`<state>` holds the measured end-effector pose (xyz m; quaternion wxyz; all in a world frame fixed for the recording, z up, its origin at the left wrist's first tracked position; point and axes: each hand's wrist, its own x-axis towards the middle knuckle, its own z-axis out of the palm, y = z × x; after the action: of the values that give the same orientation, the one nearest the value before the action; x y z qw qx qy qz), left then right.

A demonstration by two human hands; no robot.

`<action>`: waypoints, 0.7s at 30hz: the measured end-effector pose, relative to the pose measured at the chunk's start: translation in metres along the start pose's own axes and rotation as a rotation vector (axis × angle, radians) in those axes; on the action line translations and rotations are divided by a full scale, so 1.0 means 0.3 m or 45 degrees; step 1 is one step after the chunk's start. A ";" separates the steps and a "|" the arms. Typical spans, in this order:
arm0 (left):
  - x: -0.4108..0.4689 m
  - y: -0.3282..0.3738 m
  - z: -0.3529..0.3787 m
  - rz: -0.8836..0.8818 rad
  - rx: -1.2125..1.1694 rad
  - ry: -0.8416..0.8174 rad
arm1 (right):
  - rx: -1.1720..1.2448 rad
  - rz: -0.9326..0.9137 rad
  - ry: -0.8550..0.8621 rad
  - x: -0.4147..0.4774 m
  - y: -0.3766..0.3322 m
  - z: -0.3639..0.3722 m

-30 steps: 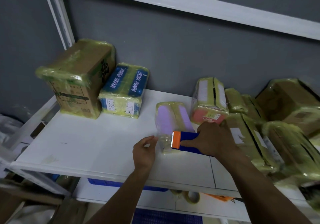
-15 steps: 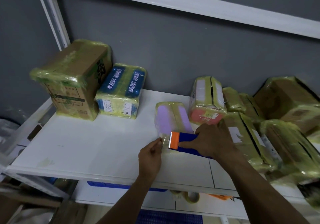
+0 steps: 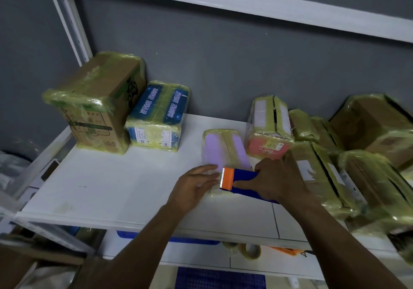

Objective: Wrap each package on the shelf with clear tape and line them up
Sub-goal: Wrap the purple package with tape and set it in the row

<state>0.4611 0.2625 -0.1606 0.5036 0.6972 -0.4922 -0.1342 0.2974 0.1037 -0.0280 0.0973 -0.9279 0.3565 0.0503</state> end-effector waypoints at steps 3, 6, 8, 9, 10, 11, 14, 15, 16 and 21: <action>0.025 -0.024 -0.019 0.219 0.175 -0.037 | 0.005 0.006 -0.005 -0.008 0.002 0.000; 0.028 -0.018 -0.023 0.248 0.224 0.017 | 0.001 0.002 -0.012 -0.015 -0.002 0.003; 0.023 -0.014 -0.015 0.254 0.270 0.052 | 0.001 0.003 0.005 -0.021 -0.003 0.007; 0.021 -0.014 -0.013 0.255 0.293 0.057 | -0.006 0.000 0.019 -0.026 -0.002 0.008; 0.020 -0.014 -0.012 0.252 0.314 0.065 | -0.016 -0.008 0.033 -0.032 0.000 0.007; 0.018 -0.012 -0.016 0.234 0.330 0.069 | -0.015 -0.016 0.047 -0.036 0.003 0.006; 0.012 -0.009 -0.017 0.213 0.360 0.065 | 0.053 -0.013 0.065 -0.052 0.010 -0.003; 0.010 -0.004 -0.015 0.215 0.369 0.056 | 0.079 -0.009 0.062 -0.057 0.014 -0.006; 0.008 -0.002 -0.014 0.218 0.380 0.059 | 0.099 -0.001 0.055 -0.063 0.019 -0.011; -0.004 0.001 -0.008 0.168 0.401 0.075 | 0.099 0.059 0.020 -0.089 0.055 -0.043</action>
<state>0.4620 0.2650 -0.1595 0.4100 0.7373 -0.5369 -0.0016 0.2668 0.1065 -0.0134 0.1293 -0.9153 0.3802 0.0316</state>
